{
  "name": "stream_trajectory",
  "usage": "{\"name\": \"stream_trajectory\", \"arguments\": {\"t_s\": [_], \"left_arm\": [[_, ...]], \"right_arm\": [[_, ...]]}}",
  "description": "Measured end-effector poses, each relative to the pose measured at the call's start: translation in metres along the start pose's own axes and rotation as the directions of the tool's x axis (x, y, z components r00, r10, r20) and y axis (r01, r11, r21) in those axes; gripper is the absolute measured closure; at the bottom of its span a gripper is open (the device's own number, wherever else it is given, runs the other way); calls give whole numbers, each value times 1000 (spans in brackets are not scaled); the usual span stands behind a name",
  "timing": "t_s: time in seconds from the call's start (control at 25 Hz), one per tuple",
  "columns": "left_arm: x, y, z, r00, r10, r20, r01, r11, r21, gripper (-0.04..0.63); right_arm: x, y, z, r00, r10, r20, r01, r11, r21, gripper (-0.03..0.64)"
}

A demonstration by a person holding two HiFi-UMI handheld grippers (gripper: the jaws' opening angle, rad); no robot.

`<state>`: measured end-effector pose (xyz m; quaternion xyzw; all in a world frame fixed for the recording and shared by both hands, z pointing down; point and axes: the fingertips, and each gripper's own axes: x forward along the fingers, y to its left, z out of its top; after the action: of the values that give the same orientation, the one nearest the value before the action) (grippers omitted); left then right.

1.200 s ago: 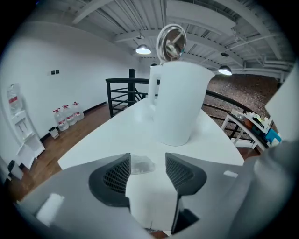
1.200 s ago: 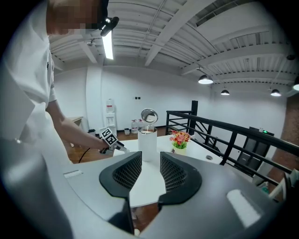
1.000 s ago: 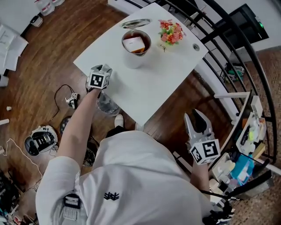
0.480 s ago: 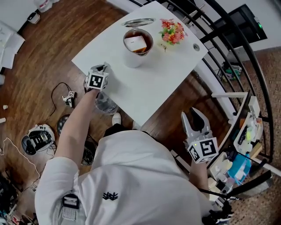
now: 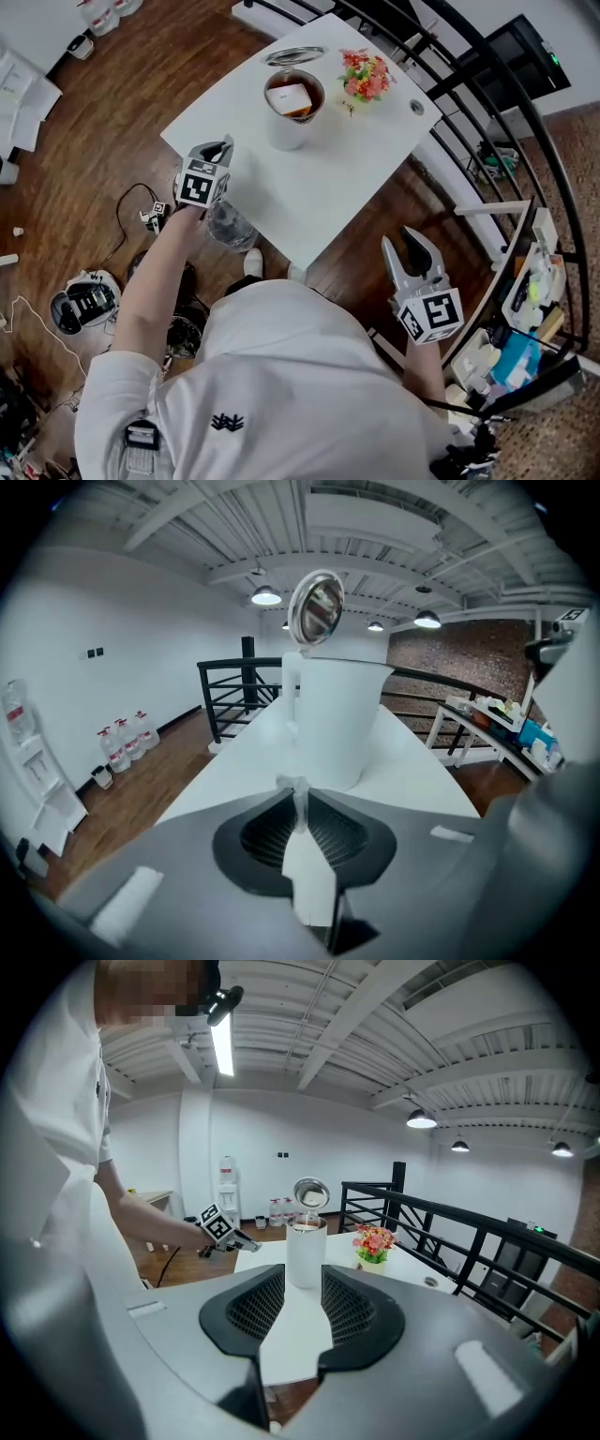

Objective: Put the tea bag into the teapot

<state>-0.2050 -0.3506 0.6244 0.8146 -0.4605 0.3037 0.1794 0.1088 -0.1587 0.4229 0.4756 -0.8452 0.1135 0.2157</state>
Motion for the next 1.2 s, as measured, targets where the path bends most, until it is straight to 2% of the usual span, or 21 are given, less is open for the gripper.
{"name": "stream_trajectory", "arguments": {"t_s": [0.32, 0.56, 0.92, 1.2], "left_arm": [[-56, -27, 73, 993, -56, 104, 47, 995, 85, 554], [-65, -49, 138, 981, -119, 154, 96, 984, 151, 554], [-40, -82, 203, 969, -195, 154, 151, 955, 256, 554], [2, -84, 212, 979, -187, 84, 156, 944, 292, 554]], "right_arm": [[-16, -7, -7, 1000, -11, 26, 11, 1000, 17, 500], [-25, -11, -10, 999, -21, 47, 19, 999, 34, 502], [-43, -22, -23, 995, -85, 53, 81, 994, 73, 502], [-57, -36, -32, 989, -139, 47, 134, 986, 103, 502]]}}
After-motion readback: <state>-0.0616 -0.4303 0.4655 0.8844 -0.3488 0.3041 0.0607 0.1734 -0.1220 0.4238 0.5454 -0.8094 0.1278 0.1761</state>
